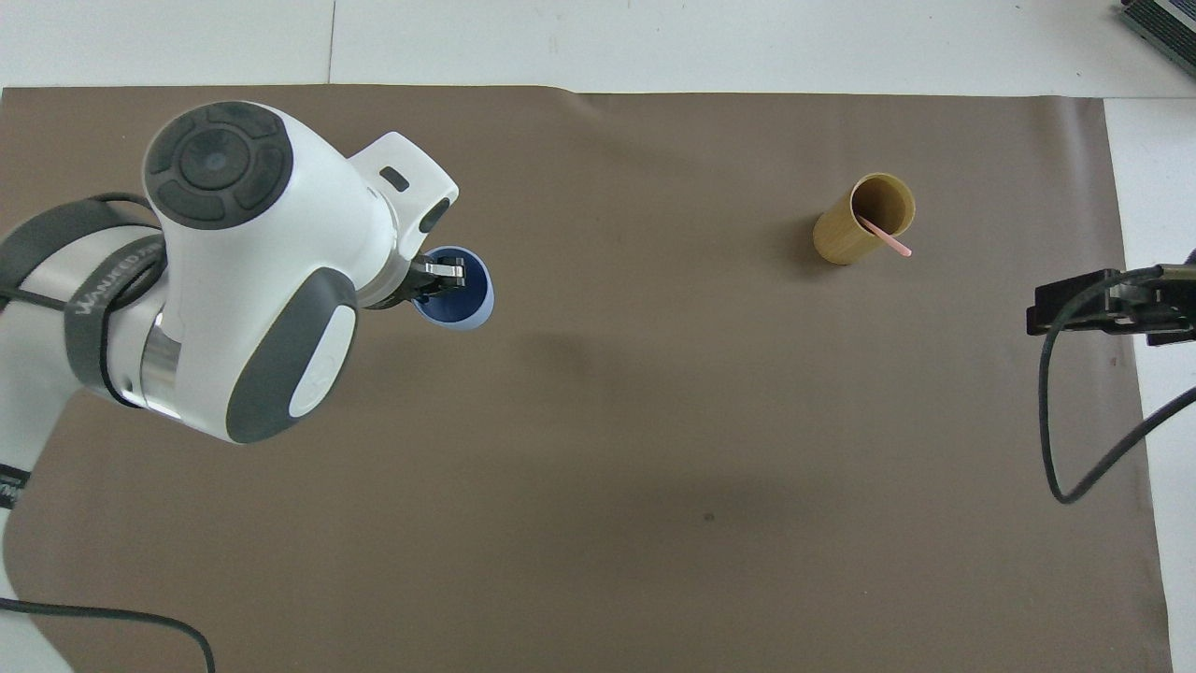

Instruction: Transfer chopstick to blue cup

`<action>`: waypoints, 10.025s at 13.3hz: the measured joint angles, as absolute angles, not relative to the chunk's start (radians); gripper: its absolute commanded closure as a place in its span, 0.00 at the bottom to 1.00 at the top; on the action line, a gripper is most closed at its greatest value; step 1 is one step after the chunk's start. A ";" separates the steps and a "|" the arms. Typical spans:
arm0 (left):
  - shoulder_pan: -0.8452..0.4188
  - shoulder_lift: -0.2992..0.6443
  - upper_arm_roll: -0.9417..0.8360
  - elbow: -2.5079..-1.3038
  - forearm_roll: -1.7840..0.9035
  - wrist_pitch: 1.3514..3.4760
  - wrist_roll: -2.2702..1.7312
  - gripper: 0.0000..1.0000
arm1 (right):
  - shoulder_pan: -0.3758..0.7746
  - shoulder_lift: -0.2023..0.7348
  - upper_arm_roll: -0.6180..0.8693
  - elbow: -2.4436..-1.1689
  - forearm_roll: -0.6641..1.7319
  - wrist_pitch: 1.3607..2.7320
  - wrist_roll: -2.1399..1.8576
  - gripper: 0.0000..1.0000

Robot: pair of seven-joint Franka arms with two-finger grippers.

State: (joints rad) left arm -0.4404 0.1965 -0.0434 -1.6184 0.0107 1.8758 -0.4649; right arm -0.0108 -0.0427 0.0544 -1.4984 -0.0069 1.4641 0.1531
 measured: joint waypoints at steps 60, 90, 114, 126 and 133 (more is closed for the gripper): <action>-0.052 0.052 -0.017 -1.472 0.000 1.510 0.062 0.00 | 0.034 0.154 0.067 -1.694 -0.042 2.024 0.007 1.00; -0.052 0.003 -0.016 -1.458 -0.021 1.446 0.062 0.00 | 0.204 0.225 0.257 -1.562 0.243 1.872 1.052 0.55; -0.052 0.003 -0.016 -1.458 -0.021 1.446 0.062 0.00 | -0.071 -0.047 0.225 -1.549 0.004 1.616 0.360 0.00; -0.052 0.003 -0.016 -1.458 -0.021 1.445 0.062 0.00 | 0.032 -0.050 0.019 -1.474 -0.008 1.436 0.125 0.00; -0.052 0.003 -0.016 -1.458 -0.021 1.445 0.062 0.00 | 0.032 -0.049 0.011 -1.470 -0.008 1.432 0.125 0.00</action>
